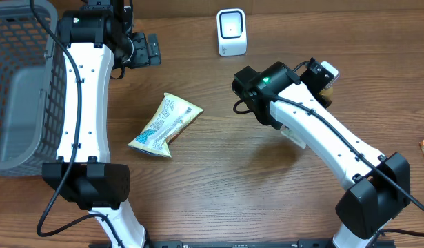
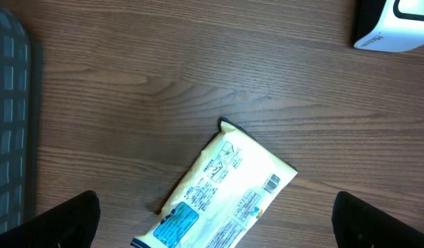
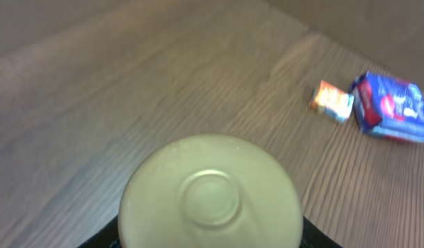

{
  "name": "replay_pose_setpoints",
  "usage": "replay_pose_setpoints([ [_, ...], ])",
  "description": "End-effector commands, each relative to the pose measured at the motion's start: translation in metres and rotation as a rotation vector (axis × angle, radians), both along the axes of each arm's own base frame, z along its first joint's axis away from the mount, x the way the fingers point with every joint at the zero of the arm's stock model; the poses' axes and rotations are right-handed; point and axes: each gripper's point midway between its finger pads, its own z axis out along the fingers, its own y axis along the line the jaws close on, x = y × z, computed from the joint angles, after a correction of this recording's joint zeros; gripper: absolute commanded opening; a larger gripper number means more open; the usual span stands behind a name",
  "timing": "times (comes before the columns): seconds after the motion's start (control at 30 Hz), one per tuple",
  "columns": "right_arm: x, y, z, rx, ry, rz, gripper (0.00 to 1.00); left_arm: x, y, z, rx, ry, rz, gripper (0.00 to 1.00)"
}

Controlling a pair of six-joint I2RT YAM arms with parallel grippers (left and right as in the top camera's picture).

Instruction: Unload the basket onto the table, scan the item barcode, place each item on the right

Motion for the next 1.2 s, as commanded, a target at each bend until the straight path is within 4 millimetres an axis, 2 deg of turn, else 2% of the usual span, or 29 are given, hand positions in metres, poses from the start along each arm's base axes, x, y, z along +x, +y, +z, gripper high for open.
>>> replay_pose_setpoints([
  [0.0, 0.012, -0.008, 0.04, -0.093, -0.162, 0.021, 0.23, -0.001, 0.005, 0.002, 0.0, -0.005, 0.025, 1.0],
  [0.2, 0.017, 0.001, 0.051, -0.146, -0.225, 0.063, 0.23, -0.001, 0.005, 0.002, 0.0, -0.005, 0.025, 1.0],
  [0.4, 0.018, 0.019, 0.066, -0.207, -0.29, 0.136, 0.24, -0.001, 0.005, 0.002, 0.0, -0.005, 0.025, 1.0],
  [0.63, 0.008, 0.061, 0.077, -0.242, -0.337, 0.27, 0.31, -0.001, 0.005, 0.002, 0.0, -0.005, 0.025, 1.0],
  [0.83, -0.004, 0.096, 0.076, -0.205, -0.366, 0.358, 0.31, -0.001, 0.005, 0.002, 0.0, -0.005, 0.025, 1.0],
  [0.97, -0.004, 0.117, 0.071, -0.109, -0.432, 0.368, 0.32, -0.001, 0.005, 0.002, 0.0, -0.005, 0.025, 1.0],
  [1.1, 0.002, 0.147, 0.046, 0.153, -0.456, 0.338, 0.31, -0.001, 0.005, 0.002, 0.0, -0.005, 0.025, 1.0],
  [1.17, 0.006, 0.157, 0.042, 0.219, -0.465, 0.34, 0.29, -0.001, 0.005, 0.002, 0.0, -0.005, 0.025, 1.0],
])
